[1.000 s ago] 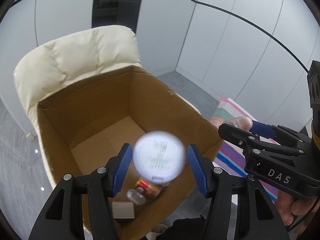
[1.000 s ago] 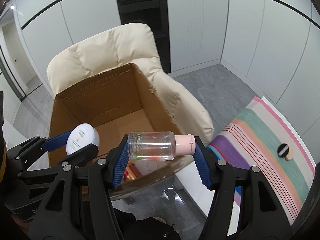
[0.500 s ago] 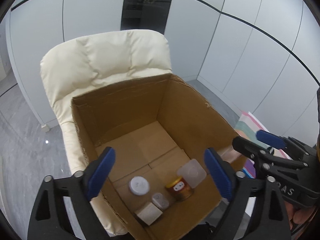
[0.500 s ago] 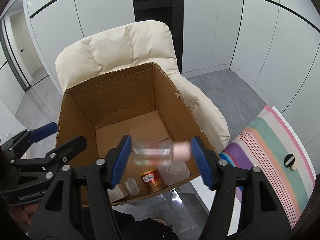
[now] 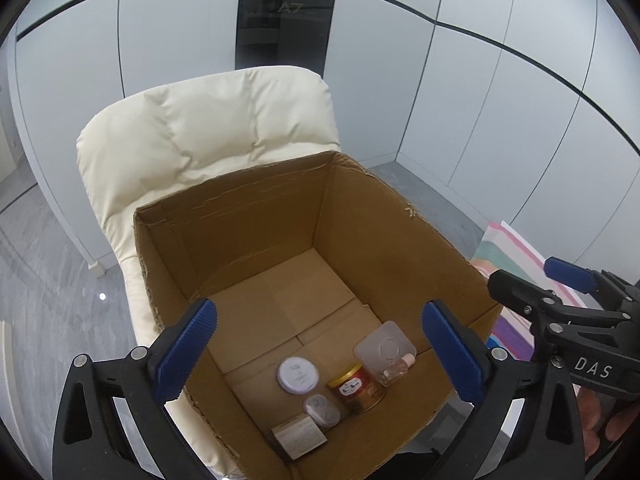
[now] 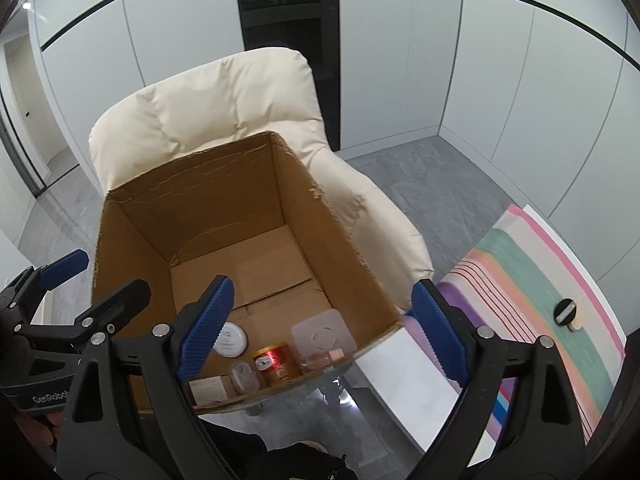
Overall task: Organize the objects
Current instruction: 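Move both grippers back from the cardboard box toward the two puffs on the blanket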
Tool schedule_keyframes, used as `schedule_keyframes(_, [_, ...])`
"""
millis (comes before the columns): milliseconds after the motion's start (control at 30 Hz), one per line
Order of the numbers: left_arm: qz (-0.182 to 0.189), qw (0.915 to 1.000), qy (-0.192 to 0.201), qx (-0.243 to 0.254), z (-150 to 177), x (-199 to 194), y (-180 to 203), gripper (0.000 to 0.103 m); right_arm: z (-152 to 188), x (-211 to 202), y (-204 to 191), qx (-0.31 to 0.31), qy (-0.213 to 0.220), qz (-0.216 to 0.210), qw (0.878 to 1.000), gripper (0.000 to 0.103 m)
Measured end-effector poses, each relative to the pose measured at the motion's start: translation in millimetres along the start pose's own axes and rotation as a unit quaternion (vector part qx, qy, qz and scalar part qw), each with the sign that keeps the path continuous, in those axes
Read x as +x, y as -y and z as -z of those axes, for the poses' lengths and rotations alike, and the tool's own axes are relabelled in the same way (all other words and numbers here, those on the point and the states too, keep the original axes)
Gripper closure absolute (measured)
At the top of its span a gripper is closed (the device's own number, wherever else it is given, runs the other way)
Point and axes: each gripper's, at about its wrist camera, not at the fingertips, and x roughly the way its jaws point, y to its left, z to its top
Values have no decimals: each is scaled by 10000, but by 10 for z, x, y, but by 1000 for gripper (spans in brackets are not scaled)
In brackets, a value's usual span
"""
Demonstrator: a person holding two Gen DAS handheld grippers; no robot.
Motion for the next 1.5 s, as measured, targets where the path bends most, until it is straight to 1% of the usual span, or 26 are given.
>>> schedule_keyframes(200, [72,9999,12,121,-14,34,165,0,44,-48,169,95,-12,153,9998,8])
schedule_keyframes(267, [72,9998,14,171,-23,42,224,0,65,-67,234,123,0,294,9995,3])
schedule_keyframes(333, [73,9997,25,231,-32,53,298,0,76,-103,321,200,49,364,9991,2])
schedule_keyframes(600, [197,9988,44,452,-35,96,621,0,159,-203,630,427,69,491,9979,1])
schedule_keyframes(667, [300,9983,44,496,-28,107,712,0,174,-221,700,486,74,525,9974,1])
schedule_keyframes(867, [356,9971,108,663,-16,117,973,0,256,-312,948,628,94,706,9955,0])
schedule_keyframes(1033, [470,9960,77,759,-1,138,1173,0,328,-381,1131,722,98,880,9935,0])
schedule_keyframes(1500, [847,9909,17,1043,52,178,1670,0,538,-560,1611,1111,109,1164,9869,0])
